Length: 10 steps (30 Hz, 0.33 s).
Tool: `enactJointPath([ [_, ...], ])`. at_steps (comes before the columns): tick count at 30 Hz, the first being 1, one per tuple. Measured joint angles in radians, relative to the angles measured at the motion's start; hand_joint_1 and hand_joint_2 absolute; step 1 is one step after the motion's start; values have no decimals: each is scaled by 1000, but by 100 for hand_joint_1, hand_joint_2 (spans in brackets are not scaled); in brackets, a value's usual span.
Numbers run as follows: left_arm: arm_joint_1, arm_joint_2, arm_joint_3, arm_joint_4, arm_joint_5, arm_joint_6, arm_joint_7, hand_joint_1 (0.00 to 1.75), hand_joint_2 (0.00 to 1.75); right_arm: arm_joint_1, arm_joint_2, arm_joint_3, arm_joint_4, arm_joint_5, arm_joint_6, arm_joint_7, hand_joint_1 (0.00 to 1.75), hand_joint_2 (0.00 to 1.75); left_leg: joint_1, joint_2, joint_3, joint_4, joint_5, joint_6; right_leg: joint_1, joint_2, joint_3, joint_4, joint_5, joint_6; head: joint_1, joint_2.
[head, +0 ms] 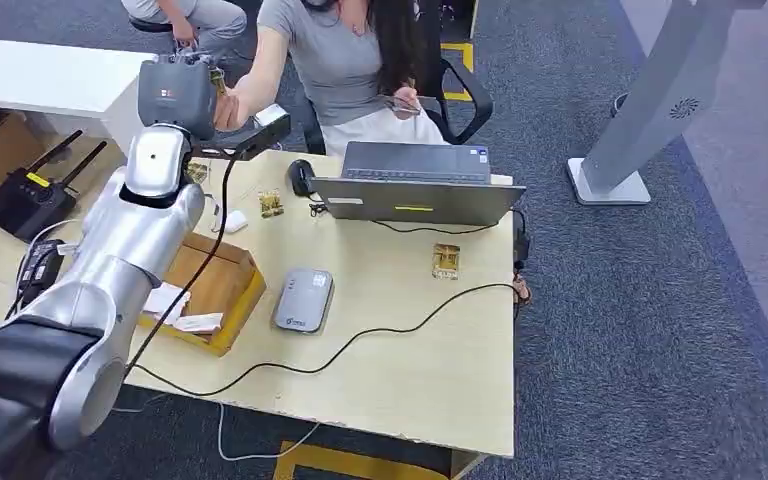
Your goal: Pass the card to the sensor for recognition and then transmit it.
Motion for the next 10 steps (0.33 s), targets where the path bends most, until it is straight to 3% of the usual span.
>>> enactJointPath([
  [1,0,2,0,5,0,0,0,175,175,0,0,0,0,0,0,0,0,0,0,0,0,0,0,0,0,0,0,0,0,0,0,0],
  [2,0,3,0,8,0,0,0,0,175,0,0,0,0,0,0,0,0,0,0,0,0,0,0,0,0,0,0,0,0,0,0,0],
  [10,3,9,4,10,45,40,-32,0,175,0,0,0,1,-2,-7,2,0,0,0,-1,-1,0,0,0,0,-1,0,0,0,0,0,0],
])
